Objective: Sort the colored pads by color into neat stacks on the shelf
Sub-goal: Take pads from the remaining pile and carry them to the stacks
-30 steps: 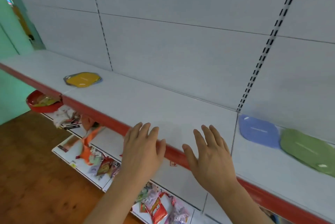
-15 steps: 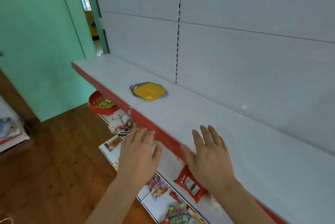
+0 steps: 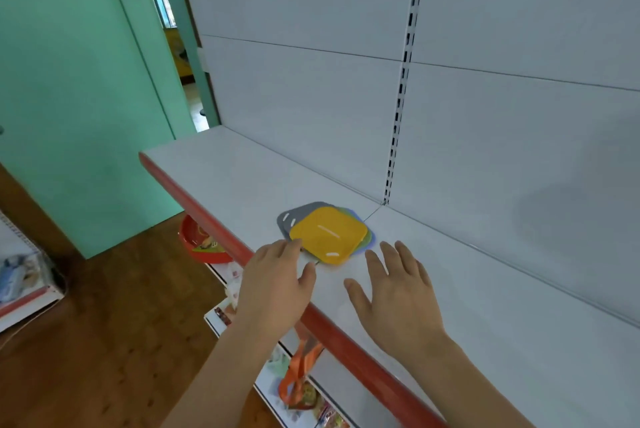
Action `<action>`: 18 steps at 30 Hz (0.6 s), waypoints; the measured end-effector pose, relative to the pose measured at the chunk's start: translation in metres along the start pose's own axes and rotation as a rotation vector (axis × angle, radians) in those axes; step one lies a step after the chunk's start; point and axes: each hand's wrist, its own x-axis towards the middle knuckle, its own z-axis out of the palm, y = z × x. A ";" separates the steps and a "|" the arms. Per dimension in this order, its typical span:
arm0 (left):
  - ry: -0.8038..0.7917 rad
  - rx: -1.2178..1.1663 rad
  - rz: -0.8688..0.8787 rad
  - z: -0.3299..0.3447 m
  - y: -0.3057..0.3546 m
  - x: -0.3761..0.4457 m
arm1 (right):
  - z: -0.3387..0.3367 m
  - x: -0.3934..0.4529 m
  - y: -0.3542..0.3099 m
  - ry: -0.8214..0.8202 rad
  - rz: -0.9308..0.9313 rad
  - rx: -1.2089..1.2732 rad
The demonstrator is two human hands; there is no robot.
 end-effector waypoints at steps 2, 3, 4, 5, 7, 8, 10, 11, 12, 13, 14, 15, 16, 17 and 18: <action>-0.030 -0.012 0.017 0.007 -0.011 0.031 | 0.008 0.014 -0.003 0.005 0.032 -0.018; -0.054 -0.007 0.032 0.011 -0.016 0.045 | 0.012 0.020 -0.006 0.007 0.048 -0.031; -0.074 0.000 0.047 0.016 -0.022 0.059 | 0.017 0.026 -0.008 0.018 0.062 -0.050; -0.090 0.003 0.061 0.022 -0.028 0.073 | 0.021 0.033 -0.012 0.025 0.083 -0.062; -0.124 0.013 0.087 0.034 -0.038 0.099 | 0.028 0.043 -0.022 0.022 0.150 -0.067; -0.140 0.025 0.109 0.037 -0.040 0.107 | 0.030 0.046 -0.027 0.020 0.186 -0.072; -0.172 0.065 0.165 0.040 -0.041 0.121 | 0.035 0.053 -0.038 0.039 0.247 -0.093; -0.192 0.079 0.180 0.041 -0.041 0.126 | 0.036 0.055 -0.043 0.037 0.286 -0.090; -0.207 0.082 0.187 0.041 -0.042 0.130 | 0.037 0.057 -0.048 0.035 0.322 -0.087; -0.214 0.074 0.201 0.041 -0.043 0.134 | 0.039 0.057 -0.053 0.038 0.354 -0.084; -0.216 0.064 0.223 0.040 -0.044 0.137 | 0.041 0.057 -0.057 0.045 0.379 -0.085; -0.218 0.052 0.247 0.039 -0.044 0.140 | 0.042 0.057 -0.060 0.049 0.401 -0.087; -0.222 0.043 0.269 0.040 -0.045 0.142 | 0.042 0.056 -0.063 0.053 0.421 -0.086; -0.228 0.039 0.285 0.041 -0.046 0.143 | 0.042 0.056 -0.066 0.060 0.439 -0.083; -0.227 0.029 0.299 0.043 -0.047 0.142 | 0.042 0.056 -0.067 0.071 0.455 -0.080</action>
